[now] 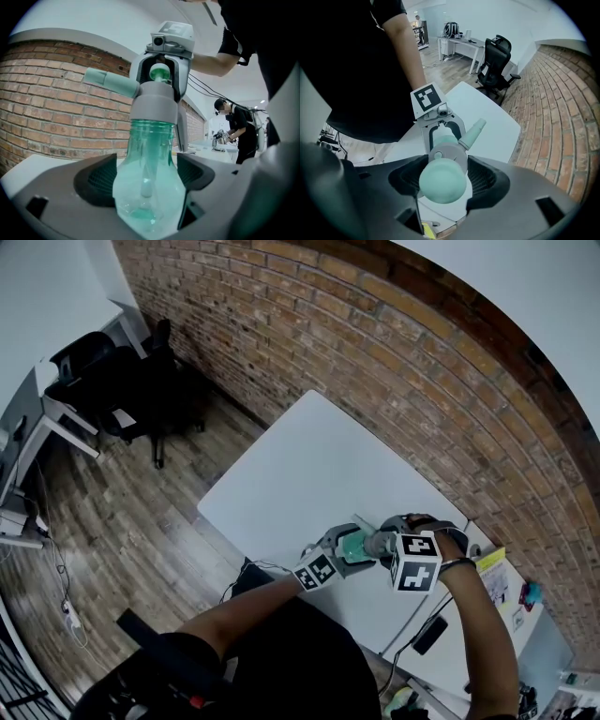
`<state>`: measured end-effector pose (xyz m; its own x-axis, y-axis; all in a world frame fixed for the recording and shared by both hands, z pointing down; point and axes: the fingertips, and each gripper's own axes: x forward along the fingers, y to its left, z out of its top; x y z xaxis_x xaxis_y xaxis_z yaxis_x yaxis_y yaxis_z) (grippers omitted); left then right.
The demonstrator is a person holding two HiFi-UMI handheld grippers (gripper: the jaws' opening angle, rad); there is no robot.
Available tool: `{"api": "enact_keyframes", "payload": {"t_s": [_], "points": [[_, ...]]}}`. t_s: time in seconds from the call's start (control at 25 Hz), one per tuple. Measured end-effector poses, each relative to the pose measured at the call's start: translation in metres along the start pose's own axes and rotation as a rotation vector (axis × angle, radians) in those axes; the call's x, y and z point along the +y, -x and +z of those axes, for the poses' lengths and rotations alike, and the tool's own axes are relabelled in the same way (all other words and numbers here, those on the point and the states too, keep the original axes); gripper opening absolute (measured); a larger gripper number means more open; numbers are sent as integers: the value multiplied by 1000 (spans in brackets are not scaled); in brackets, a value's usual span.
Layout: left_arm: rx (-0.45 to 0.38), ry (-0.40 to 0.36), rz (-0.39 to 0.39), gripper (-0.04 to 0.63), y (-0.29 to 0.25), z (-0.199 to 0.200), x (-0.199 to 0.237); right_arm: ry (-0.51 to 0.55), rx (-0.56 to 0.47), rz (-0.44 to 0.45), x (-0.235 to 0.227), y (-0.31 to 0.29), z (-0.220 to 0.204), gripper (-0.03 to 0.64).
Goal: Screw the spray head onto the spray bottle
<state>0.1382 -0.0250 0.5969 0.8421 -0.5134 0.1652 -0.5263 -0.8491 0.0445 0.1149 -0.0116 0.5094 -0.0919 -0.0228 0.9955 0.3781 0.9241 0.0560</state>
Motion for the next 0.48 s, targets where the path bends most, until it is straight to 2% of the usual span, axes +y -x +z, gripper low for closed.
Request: {"api": "enact_keyframes", "payload": {"t_s": [0.16,0.48], "points": [[-3,1,4,382,1,-1,0,-111,-47,3,-1,0,3,262],[-3,3,8,382,1,-1,0,-490,-168,-7,-10,2,2,262]]}}
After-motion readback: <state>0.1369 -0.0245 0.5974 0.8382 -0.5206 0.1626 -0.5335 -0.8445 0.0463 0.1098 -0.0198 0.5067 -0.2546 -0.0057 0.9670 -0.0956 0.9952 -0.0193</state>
